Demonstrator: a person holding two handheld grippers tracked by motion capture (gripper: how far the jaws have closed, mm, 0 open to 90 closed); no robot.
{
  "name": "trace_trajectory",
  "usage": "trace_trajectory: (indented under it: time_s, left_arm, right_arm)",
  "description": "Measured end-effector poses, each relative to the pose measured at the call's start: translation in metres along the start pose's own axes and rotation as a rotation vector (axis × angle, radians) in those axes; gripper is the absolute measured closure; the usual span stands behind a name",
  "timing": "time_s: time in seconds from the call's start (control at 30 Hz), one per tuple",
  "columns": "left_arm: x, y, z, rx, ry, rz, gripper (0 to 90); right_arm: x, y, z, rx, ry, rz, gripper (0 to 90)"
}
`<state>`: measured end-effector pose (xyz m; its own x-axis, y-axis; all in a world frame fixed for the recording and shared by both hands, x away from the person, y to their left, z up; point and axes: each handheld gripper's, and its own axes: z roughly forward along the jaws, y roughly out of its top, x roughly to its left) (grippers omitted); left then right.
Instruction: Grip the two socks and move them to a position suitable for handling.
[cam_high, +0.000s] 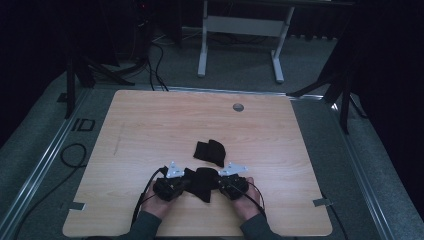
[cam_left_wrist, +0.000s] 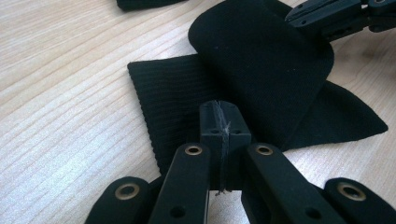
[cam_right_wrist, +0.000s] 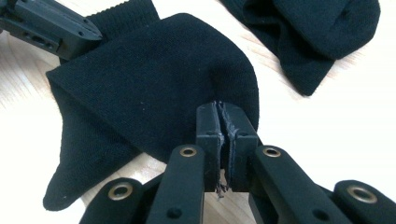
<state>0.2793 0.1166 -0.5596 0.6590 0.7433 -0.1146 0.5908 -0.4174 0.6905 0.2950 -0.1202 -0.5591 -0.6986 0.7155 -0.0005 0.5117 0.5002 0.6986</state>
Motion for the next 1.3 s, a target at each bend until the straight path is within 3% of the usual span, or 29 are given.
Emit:
trace_trajectory:
  time_s: [0.3, 0.5, 0.67, 1.3]
  left_arm:
    - [0.007, -0.002, -0.004, 0.006, 0.028, -0.029, 90.0]
    - [0.015, -0.008, -0.013, 0.012, 0.060, -0.050, 90.0]
    - [0.020, -0.012, -0.018, 0.013, 0.075, -0.071, 90.0]
    - [0.023, -0.022, -0.029, 0.018, 0.088, -0.074, 90.0]
  right_arm:
    - [-0.015, -0.011, -0.015, 0.029, 0.021, 0.061, 84.0]
    - [-0.026, -0.025, -0.029, 0.037, 0.000, 0.108, 84.1]
    - [-0.032, -0.029, -0.034, 0.044, -0.007, 0.115, 84.1]
    - [-0.045, -0.042, -0.050, 0.079, -0.021, 0.129, 84.1]
